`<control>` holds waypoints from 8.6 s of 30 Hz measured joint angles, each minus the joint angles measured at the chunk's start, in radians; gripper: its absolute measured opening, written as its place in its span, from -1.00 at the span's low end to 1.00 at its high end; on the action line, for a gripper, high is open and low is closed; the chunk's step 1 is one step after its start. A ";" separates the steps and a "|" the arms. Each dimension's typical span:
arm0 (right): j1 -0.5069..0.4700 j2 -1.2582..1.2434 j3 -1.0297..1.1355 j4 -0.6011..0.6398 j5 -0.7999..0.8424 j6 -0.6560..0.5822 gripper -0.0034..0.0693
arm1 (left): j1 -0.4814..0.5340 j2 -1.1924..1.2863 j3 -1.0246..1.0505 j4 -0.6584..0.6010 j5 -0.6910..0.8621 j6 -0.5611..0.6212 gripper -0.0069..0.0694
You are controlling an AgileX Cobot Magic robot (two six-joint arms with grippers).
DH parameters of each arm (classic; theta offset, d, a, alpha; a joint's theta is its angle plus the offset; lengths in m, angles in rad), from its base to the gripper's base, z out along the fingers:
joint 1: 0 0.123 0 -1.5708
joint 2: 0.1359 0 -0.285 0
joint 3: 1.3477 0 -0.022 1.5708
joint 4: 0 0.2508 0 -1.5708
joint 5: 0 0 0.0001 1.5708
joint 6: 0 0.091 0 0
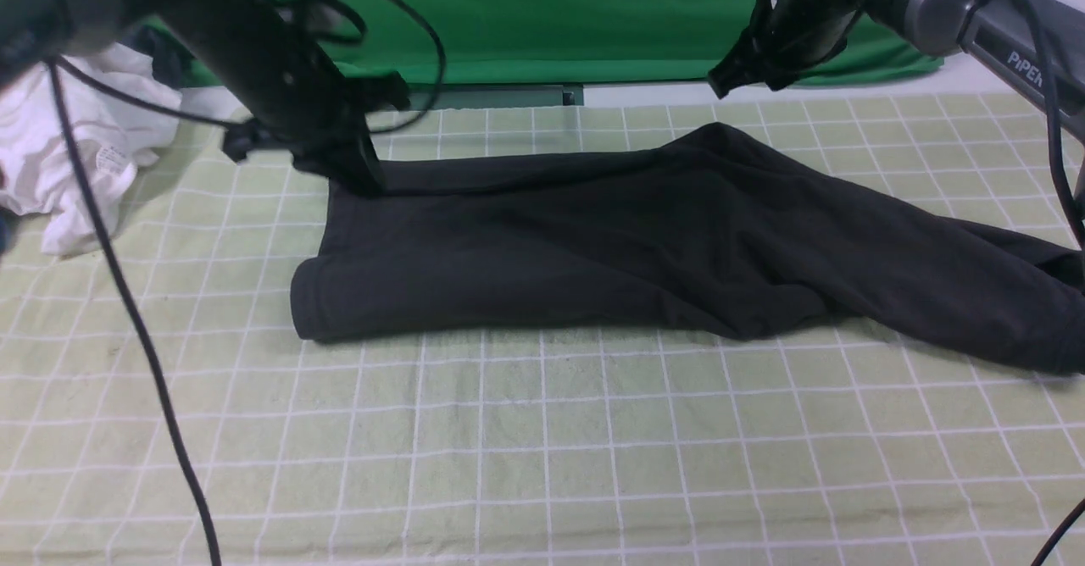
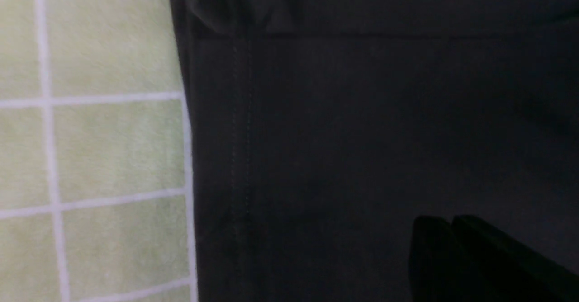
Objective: Fold a long-sleeved shirt over a green coffee tablecloth.
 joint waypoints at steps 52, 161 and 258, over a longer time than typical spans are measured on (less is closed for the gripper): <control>-0.539 -0.336 0.739 0.445 0.175 -0.230 0.09 | 0.072 0.008 -0.320 -0.087 -0.070 0.056 -0.78; -0.607 -0.116 0.349 0.394 0.295 -0.203 -0.79 | -0.018 -0.175 0.490 0.088 -0.175 -0.050 -0.53; 0.089 -1.142 0.847 0.559 0.160 -0.209 -0.92 | 0.055 -0.671 0.673 0.009 -0.097 0.028 0.02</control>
